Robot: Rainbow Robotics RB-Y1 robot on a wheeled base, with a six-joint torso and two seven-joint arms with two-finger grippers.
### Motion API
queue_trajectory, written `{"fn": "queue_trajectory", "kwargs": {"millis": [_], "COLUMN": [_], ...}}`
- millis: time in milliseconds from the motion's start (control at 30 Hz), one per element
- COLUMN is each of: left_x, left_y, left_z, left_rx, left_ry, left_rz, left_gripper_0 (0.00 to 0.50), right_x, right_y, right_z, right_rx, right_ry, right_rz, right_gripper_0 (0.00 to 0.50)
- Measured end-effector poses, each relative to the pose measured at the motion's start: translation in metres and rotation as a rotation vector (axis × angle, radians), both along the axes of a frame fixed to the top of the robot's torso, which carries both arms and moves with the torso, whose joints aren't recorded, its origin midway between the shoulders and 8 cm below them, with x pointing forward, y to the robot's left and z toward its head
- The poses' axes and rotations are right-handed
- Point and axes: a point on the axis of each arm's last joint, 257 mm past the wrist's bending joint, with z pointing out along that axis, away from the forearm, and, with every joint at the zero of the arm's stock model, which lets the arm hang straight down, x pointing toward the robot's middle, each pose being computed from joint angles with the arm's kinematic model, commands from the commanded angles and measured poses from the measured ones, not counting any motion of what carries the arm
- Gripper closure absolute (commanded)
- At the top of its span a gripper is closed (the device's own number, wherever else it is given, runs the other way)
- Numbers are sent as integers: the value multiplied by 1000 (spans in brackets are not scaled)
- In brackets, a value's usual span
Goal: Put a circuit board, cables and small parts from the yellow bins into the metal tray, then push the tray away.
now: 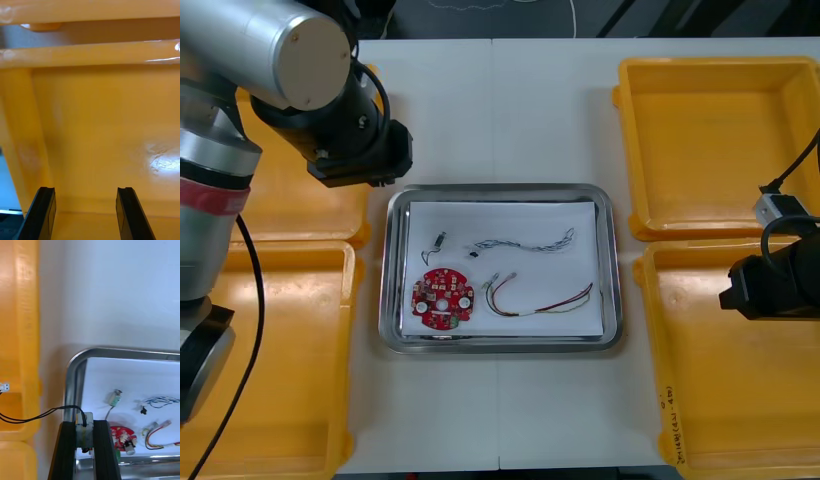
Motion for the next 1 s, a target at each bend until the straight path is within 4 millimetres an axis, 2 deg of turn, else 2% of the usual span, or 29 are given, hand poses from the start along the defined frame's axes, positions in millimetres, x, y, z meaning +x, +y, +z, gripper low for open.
{"fn": "queue_trajectory", "kwargs": {"millis": [267, 433, 567, 733, 1000], "left_x": [-10, -16, -11, -6, 1], "left_y": [-44, -63, -76, -88, -90], "left_z": [-20, -42, -56, -68, -83], "left_rx": [23, 51, 59, 39, 23], "left_ry": [19, 68, 86, 92, 109], "left_rz": [-62, -85, -99, -98, -77], "left_gripper_0": [500, 500, 500, 500, 500], "right_x": [-5, -10, -13, -16, -20], "right_y": [4, 9, 12, 13, 11], "right_z": [-3, -3, -2, -4, -8], "right_rx": [10, -11, -20, -19, -19], "right_ry": [13, 3, -4, 2, 12], "right_rz": [13, 89, 122, 126, 123], "right_gripper_0": [34, 33, 33, 33, 34]}}
